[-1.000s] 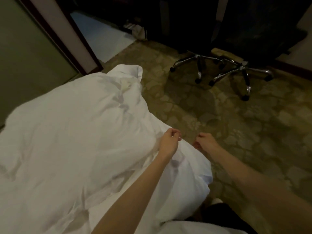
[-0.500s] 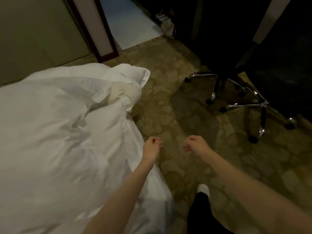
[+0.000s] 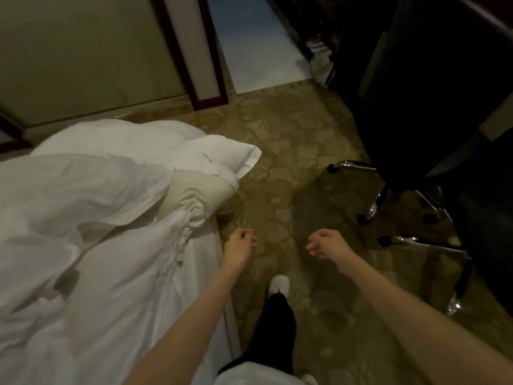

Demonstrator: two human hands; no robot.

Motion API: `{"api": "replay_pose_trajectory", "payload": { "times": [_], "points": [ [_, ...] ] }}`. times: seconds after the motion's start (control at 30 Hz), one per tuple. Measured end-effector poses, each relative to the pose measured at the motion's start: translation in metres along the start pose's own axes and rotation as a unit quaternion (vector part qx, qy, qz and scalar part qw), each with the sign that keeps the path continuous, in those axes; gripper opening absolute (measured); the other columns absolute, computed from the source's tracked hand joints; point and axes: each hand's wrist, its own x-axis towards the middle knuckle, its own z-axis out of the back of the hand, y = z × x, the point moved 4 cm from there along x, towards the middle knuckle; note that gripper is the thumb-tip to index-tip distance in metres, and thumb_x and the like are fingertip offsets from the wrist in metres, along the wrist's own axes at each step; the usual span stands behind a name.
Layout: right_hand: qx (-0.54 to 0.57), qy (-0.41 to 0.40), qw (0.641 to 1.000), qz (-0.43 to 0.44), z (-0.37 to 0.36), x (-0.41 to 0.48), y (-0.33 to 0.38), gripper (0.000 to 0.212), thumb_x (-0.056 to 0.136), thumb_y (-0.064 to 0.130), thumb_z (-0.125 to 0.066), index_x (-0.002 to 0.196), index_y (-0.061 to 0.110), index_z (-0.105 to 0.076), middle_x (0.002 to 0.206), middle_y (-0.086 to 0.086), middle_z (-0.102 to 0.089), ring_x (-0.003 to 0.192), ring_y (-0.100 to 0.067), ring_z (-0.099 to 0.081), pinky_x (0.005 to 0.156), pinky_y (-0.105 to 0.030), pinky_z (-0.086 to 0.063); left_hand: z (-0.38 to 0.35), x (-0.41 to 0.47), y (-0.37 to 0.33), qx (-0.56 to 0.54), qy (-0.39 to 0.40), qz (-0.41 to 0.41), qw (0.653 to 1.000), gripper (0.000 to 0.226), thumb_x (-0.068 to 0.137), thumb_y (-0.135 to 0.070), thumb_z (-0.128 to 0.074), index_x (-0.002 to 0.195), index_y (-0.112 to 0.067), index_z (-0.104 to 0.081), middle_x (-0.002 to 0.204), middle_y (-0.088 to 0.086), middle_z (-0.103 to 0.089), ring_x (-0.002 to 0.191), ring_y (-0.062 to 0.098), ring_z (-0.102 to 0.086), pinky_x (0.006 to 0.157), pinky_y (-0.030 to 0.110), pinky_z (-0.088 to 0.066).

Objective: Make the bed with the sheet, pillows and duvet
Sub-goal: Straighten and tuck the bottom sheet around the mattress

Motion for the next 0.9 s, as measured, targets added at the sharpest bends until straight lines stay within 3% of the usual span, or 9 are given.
{"api": "replay_pose_trajectory", "payload": {
  "times": [0.13, 0.3, 0.43, 0.57, 0.67, 0.77, 0.83, 0.9],
  "points": [
    [-0.007, 0.021, 0.999, 0.024, 0.009, 0.074, 0.072, 0.014, 0.097, 0.017, -0.049, 0.096, 0.012, -0.062, 0.092, -0.010, -0.068, 0.076, -0.017, -0.061, 0.068, -0.026, -0.046, -0.008, 0.081, -0.054, -0.005, -0.005, -0.008, 1.000, 0.014, 0.099, -0.015, -0.042, 0.101, -0.010, -0.056, 0.099, 0.009, -0.063, 0.071, 0.012, -0.058, 0.063, 0.024, -0.044],
    [-0.016, -0.005, 0.999, 0.027, 0.018, 0.170, 0.179, 0.016, 0.097, 0.017, -0.049, 0.103, 0.010, -0.062, 0.093, -0.010, -0.068, 0.077, -0.018, -0.061, 0.061, -0.025, -0.043, 0.005, 0.184, -0.140, -0.004, -0.012, -0.020, 1.000, 0.020, 0.099, -0.014, -0.042, 0.106, -0.004, -0.058, 0.099, 0.011, -0.065, 0.068, 0.011, -0.058, 0.059, 0.019, -0.044],
    [-0.025, 0.023, 0.999, 0.025, 0.007, 0.226, 0.256, 0.015, 0.098, 0.017, -0.049, 0.101, 0.010, -0.063, 0.092, -0.009, -0.066, 0.081, -0.018, -0.062, 0.065, -0.025, -0.046, 0.020, 0.245, -0.196, 0.005, -0.012, -0.013, 1.000, 0.021, 0.100, -0.019, -0.038, 0.101, -0.013, -0.059, 0.101, 0.007, -0.066, 0.088, 0.021, -0.064, 0.086, 0.035, -0.053],
    [-0.060, 0.049, 0.997, 0.018, -0.010, 0.285, 0.320, 0.020, 0.097, 0.013, -0.048, 0.107, 0.001, -0.061, 0.095, -0.016, -0.066, 0.080, -0.021, -0.060, 0.069, -0.029, -0.048, 0.031, 0.309, -0.230, -0.027, -0.035, 0.012, 0.999, 0.021, 0.100, -0.021, -0.038, 0.099, -0.017, -0.059, 0.101, 0.004, -0.066, 0.094, 0.021, -0.064, 0.094, 0.040, -0.050],
    [-0.074, 0.082, 0.994, 0.029, -0.024, 0.342, 0.369, 0.022, 0.096, 0.007, -0.047, 0.107, -0.005, -0.061, 0.103, -0.022, -0.066, 0.087, -0.027, -0.061, 0.078, -0.039, -0.054, 0.042, 0.363, -0.250, -0.073, -0.067, 0.025, 0.995, 0.021, 0.100, -0.018, -0.039, 0.102, -0.014, -0.060, 0.105, 0.006, -0.066, 0.092, 0.019, -0.064, 0.089, 0.035, -0.050],
    [-0.087, 0.115, 0.989, 0.034, -0.034, 0.403, 0.423, 0.014, 0.095, 0.006, -0.050, 0.091, 0.007, -0.063, 0.092, -0.014, -0.067, 0.088, -0.027, -0.064, 0.086, -0.040, -0.054, 0.056, 0.422, -0.272, -0.103, -0.105, 0.032, 0.989, 0.023, 0.100, -0.015, -0.040, 0.105, -0.009, -0.061, 0.105, 0.010, -0.066, 0.087, 0.019, -0.063, 0.073, 0.026, -0.049],
    [-0.113, 0.135, 0.984, 0.038, -0.039, 0.442, 0.461, 0.020, 0.096, 0.005, -0.048, 0.081, 0.012, -0.059, 0.080, -0.009, -0.065, 0.075, -0.020, -0.066, 0.073, -0.033, -0.057, 0.067, 0.457, -0.286, -0.135, -0.129, 0.053, 0.981, 0.022, 0.100, -0.014, -0.039, 0.102, -0.009, -0.061, 0.107, 0.013, -0.066, 0.089, 0.022, -0.064, 0.074, 0.026, -0.050],
    [-0.165, 0.147, 0.974, 0.039, -0.046, 0.479, 0.498, 0.025, 0.097, 0.007, -0.048, 0.075, 0.013, -0.058, 0.073, -0.007, -0.063, 0.051, -0.006, -0.063, 0.050, -0.019, -0.049, 0.080, 0.487, -0.298, -0.165, -0.160, 0.084, 0.969, 0.022, 0.100, -0.013, -0.038, 0.096, -0.013, -0.059, 0.108, 0.014, -0.065, 0.094, 0.026, -0.064, 0.079, 0.030, -0.050]
  ]
}}
